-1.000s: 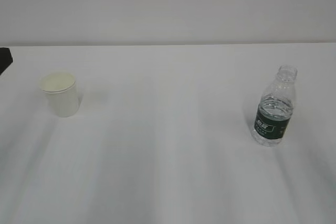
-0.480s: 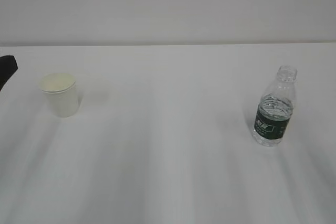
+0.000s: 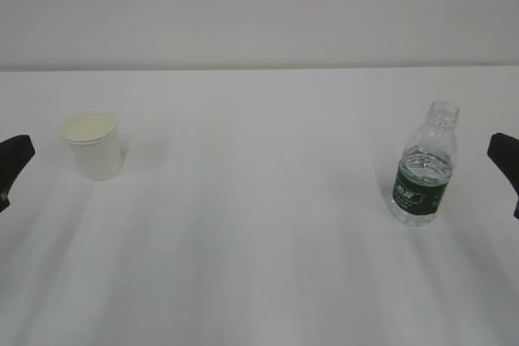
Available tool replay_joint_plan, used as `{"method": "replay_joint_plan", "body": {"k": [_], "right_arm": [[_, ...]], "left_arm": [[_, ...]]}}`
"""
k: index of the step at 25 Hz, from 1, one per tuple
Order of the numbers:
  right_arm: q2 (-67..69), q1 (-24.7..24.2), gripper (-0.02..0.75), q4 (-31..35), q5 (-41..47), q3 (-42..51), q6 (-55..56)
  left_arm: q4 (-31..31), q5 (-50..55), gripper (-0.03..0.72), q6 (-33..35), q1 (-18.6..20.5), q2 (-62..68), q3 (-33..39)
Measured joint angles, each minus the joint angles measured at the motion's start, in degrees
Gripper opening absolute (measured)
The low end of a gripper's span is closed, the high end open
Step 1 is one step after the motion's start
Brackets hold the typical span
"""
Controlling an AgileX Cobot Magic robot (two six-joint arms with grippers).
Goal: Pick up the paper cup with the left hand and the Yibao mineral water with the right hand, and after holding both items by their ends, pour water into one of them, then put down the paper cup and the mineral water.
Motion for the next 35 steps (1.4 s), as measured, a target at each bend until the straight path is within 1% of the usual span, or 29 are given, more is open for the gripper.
{"method": "replay_joint_plan", "body": {"k": [6, 11, 21, 27, 31, 35], "right_arm": [[6.5, 0.0, 0.461, -0.6, -10.3, 1.5, 0.4], [11.9, 0.0, 0.461, -0.5, -20.0, 5.1, 0.6], [26.8, 0.0, 0.461, 0.0, -40.8, 9.3, 0.6], [37.9, 0.0, 0.461, 0.1, -42.0, 9.4, 0.7], [39.7, 0.0, 0.461, 0.1, -42.1, 8.9, -1.7], [40.8, 0.0, 0.461, 0.4, -42.4, 7.9, -3.1]], "left_arm": [[-0.6, -6.4, 0.467, 0.0, 0.0, 6.6, 0.0], [-0.6, -12.0, 0.468, 0.3, 0.0, 9.7, 0.0], [-0.6, -15.0, 0.467, 3.1, 0.0, 10.5, 0.0], [-0.6, -16.1, 0.467, 4.2, 0.0, 10.6, 0.0], [-0.6, -16.1, 0.467, 4.9, 0.0, 12.6, 0.0], [-0.2, -16.1, 0.467, 5.4, 0.0, 17.5, 0.0]]}}
